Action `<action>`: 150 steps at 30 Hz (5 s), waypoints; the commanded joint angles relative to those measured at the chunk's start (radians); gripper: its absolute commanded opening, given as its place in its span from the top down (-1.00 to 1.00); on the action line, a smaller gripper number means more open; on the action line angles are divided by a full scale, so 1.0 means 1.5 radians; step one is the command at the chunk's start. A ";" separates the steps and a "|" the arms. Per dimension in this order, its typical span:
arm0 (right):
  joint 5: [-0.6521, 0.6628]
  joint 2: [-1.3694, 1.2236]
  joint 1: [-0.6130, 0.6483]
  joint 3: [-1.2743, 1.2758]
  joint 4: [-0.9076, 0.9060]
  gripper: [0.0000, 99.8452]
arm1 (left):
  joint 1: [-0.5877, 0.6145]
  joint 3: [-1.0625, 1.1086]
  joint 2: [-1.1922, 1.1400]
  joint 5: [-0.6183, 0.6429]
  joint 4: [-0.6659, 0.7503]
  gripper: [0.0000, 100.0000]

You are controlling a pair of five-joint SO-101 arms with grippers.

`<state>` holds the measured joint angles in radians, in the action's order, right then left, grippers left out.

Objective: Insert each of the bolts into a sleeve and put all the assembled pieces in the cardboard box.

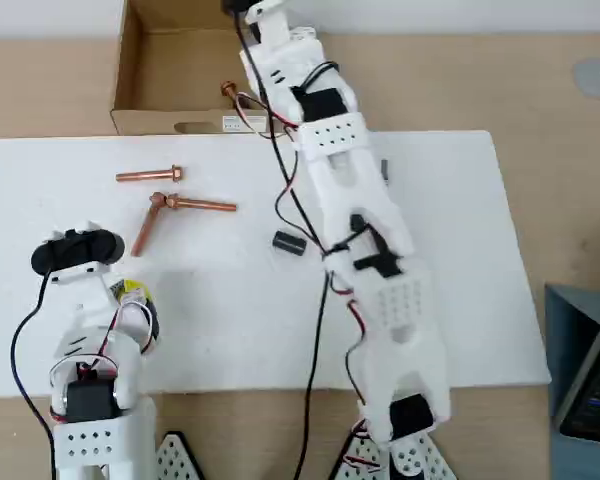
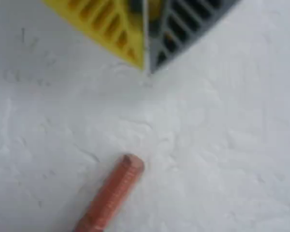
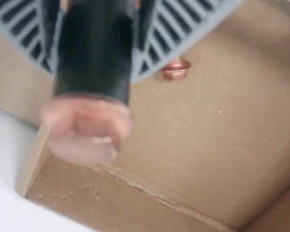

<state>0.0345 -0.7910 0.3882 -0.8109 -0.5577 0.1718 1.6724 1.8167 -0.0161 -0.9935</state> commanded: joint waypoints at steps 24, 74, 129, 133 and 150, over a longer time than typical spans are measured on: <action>0.254 -0.253 0.070 -0.323 -0.034 0.78 | 0.006 -0.003 0.006 0.002 0.006 1.00; 0.251 0.114 0.022 -0.323 -0.820 0.98 | 0.006 -0.004 0.006 0.002 0.005 0.99; 0.316 0.426 0.091 0.629 -0.521 0.56 | 0.009 -0.005 0.006 0.002 0.002 0.99; 0.323 0.392 0.088 0.631 -0.499 0.56 | 0.009 -0.005 0.006 0.002 0.002 0.99; 0.350 0.264 0.088 0.627 -0.446 0.91 | 0.009 -0.005 0.006 0.002 0.001 0.99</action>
<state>0.5485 -0.3552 0.5063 0.1204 -1.2313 0.1718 1.6724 1.8167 -0.0161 -0.9935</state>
